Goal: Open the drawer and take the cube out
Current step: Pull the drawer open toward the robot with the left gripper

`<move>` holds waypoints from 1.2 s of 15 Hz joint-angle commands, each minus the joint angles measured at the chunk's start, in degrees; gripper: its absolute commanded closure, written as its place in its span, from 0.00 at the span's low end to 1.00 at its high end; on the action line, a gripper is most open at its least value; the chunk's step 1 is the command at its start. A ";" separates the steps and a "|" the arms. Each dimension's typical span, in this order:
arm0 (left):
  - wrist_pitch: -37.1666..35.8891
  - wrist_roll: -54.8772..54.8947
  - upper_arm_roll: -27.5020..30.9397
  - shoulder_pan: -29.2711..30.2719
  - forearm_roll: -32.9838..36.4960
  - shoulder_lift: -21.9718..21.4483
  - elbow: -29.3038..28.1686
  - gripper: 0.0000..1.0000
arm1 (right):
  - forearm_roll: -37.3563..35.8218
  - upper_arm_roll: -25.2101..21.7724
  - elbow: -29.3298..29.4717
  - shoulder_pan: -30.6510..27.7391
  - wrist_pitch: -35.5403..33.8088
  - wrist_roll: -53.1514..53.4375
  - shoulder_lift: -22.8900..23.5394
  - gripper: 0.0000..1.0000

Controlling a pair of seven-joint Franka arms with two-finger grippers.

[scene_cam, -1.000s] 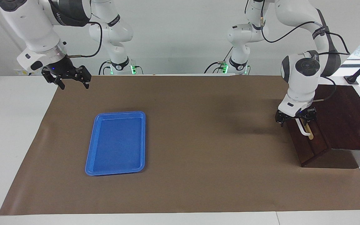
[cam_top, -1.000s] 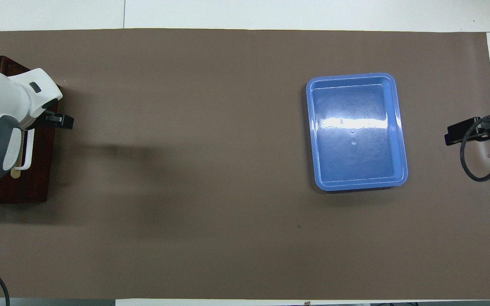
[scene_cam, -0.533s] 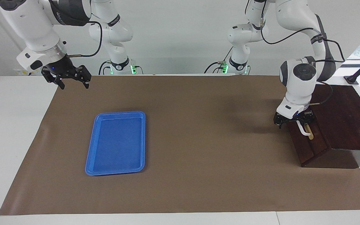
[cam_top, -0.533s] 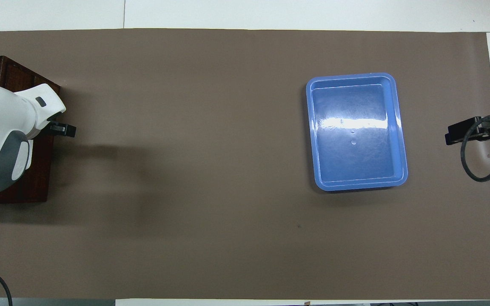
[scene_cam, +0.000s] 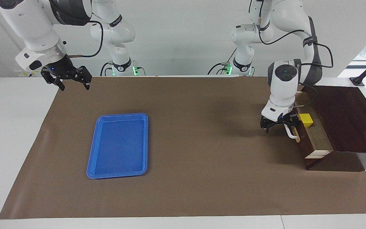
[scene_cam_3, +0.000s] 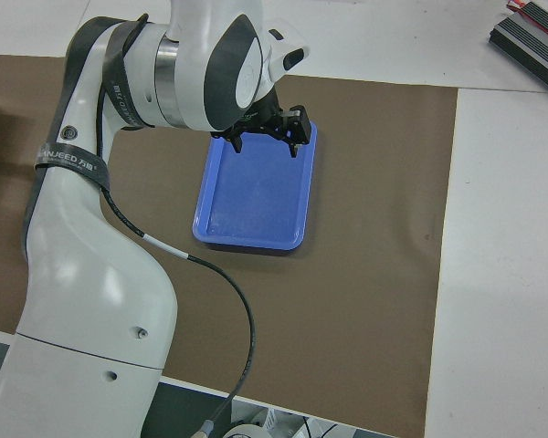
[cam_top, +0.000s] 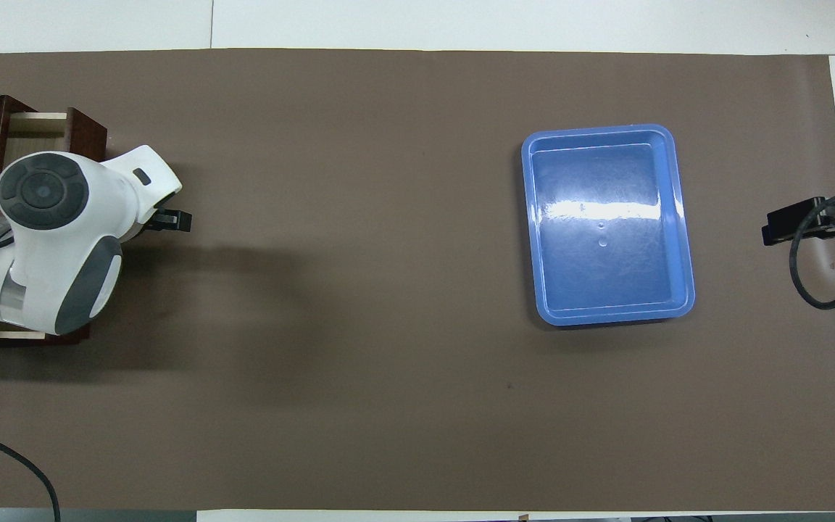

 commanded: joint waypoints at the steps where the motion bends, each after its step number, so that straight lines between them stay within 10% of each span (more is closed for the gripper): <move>1: -1.65 -2.58 0.38 -2.92 -0.80 -0.79 -0.45 0.00 | -0.94 0.87 -0.16 -0.84 0.32 1.18 -0.58 0.00; 7: -4.63 -2.93 0.38 -4.50 -3.36 -0.62 1.47 0.00 | -1.03 0.87 -0.34 -0.40 0.06 1.09 -0.67 0.00; 11: -22.78 -5.90 0.65 -3.98 -11.07 3.15 20.05 0.00 | -1.03 0.87 -0.34 -0.84 0.06 0.74 -0.67 0.00; 18: -28.29 -40.93 1.17 5.67 -12.58 1.58 24.07 0.00 | -0.68 0.87 -0.25 -1.10 0.24 0.48 -0.58 0.00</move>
